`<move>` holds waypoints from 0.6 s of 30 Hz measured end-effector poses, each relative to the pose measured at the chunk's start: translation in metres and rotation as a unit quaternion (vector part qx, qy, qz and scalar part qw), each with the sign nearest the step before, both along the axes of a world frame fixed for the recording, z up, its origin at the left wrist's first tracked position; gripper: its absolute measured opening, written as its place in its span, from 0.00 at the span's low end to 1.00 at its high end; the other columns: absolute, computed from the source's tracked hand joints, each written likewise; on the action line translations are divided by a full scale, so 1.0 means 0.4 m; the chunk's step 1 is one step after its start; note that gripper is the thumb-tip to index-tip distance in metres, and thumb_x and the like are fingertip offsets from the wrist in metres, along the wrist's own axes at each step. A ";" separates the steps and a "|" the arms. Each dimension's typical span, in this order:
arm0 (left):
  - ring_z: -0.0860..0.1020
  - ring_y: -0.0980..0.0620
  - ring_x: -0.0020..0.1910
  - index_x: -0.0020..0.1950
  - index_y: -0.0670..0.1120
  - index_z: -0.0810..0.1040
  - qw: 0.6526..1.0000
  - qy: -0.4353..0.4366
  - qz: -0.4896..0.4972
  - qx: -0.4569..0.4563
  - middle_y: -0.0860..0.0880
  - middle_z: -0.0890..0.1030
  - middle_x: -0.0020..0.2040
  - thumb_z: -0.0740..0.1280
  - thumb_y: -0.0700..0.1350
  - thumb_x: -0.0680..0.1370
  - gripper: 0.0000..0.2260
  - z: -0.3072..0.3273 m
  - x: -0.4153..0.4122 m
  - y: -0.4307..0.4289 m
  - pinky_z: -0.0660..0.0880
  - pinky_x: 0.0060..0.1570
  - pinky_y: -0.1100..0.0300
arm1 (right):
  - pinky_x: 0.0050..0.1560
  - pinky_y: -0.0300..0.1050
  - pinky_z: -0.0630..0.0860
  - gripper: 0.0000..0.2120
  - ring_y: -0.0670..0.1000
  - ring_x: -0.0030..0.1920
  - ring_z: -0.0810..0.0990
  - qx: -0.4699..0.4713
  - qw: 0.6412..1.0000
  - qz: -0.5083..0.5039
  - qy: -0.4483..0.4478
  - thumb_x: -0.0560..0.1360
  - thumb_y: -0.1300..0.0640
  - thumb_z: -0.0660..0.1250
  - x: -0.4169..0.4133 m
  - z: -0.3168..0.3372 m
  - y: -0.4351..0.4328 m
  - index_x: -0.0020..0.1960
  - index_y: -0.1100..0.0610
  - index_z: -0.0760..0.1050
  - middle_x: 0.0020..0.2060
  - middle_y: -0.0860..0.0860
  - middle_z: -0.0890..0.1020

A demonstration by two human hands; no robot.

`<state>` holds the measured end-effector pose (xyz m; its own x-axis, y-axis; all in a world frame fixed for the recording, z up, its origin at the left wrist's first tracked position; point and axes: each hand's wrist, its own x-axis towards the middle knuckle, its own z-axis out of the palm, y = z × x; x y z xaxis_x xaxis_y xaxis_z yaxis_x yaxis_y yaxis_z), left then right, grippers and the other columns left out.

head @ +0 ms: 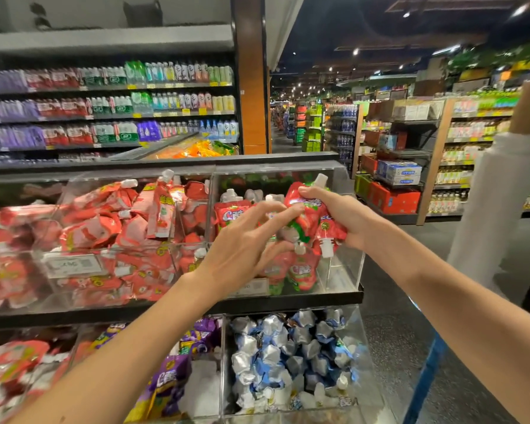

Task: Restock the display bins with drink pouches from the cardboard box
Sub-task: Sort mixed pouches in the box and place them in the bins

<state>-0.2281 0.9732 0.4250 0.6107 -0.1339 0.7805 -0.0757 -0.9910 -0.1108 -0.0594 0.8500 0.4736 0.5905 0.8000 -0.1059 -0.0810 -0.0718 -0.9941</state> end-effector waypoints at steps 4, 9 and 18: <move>0.80 0.46 0.55 0.74 0.47 0.67 0.996 -0.027 0.040 0.077 0.44 0.79 0.61 0.60 0.49 0.84 0.19 -0.012 -0.042 0.016 0.83 0.46 0.51 | 0.57 0.61 0.80 0.35 0.60 0.51 0.86 -0.003 1.000 0.025 0.010 0.65 0.40 0.78 -0.026 -0.010 0.031 0.63 0.61 0.76 0.50 0.59 0.86; 0.80 0.45 0.57 0.72 0.46 0.70 0.990 -0.067 0.097 0.078 0.44 0.80 0.61 0.65 0.43 0.82 0.18 -0.009 -0.060 0.038 0.83 0.45 0.48 | 0.58 0.62 0.79 0.55 0.59 0.52 0.85 -0.019 1.000 0.010 -0.015 0.50 0.24 0.77 -0.030 -0.002 0.060 0.66 0.58 0.74 0.55 0.55 0.85; 0.75 0.43 0.49 0.66 0.41 0.77 0.968 -0.009 0.249 0.028 0.45 0.82 0.48 0.70 0.42 0.78 0.17 0.056 -0.036 0.159 0.78 0.46 0.45 | 0.65 0.67 0.73 0.59 0.59 0.63 0.79 -0.056 0.997 -0.016 -0.055 0.42 0.20 0.74 0.020 -0.024 0.084 0.61 0.57 0.78 0.62 0.54 0.81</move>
